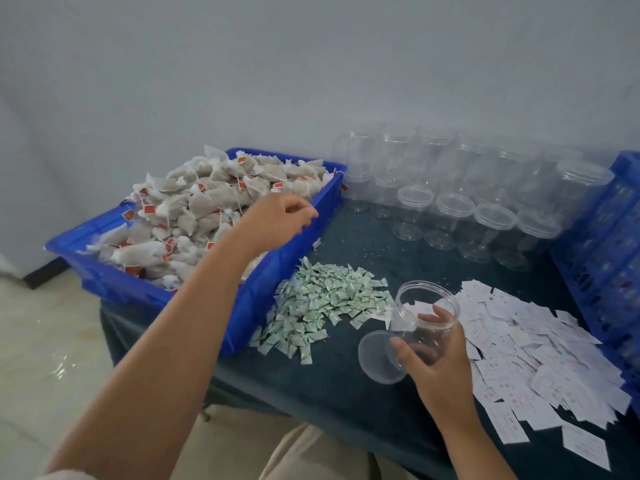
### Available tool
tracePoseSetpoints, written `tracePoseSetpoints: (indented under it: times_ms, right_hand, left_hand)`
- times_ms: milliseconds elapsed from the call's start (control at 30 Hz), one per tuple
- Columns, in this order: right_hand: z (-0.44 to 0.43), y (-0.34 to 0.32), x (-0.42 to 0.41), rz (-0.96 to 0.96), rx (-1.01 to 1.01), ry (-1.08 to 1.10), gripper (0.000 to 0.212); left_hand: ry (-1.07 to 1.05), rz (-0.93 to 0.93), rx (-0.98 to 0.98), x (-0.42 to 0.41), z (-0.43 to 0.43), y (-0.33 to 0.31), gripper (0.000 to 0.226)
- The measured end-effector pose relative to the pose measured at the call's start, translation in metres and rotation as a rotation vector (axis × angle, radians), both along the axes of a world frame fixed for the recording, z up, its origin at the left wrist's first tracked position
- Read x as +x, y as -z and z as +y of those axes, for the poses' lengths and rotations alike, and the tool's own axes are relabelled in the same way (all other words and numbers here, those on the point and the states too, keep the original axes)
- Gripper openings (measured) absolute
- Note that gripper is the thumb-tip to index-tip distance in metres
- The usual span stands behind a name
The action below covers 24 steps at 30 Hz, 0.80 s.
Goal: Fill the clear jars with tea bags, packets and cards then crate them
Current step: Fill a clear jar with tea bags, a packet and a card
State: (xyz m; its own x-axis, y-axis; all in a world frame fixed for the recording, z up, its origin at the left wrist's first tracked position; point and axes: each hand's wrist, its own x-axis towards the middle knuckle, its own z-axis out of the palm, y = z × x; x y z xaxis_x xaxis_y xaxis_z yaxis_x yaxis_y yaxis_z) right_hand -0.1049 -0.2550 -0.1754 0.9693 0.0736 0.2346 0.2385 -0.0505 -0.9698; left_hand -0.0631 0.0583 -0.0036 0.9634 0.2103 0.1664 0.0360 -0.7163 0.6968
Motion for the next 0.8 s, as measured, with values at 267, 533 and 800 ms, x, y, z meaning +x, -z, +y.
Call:
tracePoseSetpoints:
  times_ms: [267,533,800]
  right_hand:
    - [0.004,-0.001,0.002,-0.026,0.002,-0.029,0.067]
    - [0.003,0.001,0.004,-0.056,-0.033,-0.012,0.069]
    - [0.003,-0.003,0.002,-0.019,-0.038,0.011,0.072]
  left_hand:
    - [0.039,0.962,0.592,0.016,0.082,0.047,0.086]
    - [-0.255,0.381,0.38,0.02,0.087,0.068,0.015]
    - [-0.436,-0.201,-0.203,0.019,0.076,0.044,0.021]
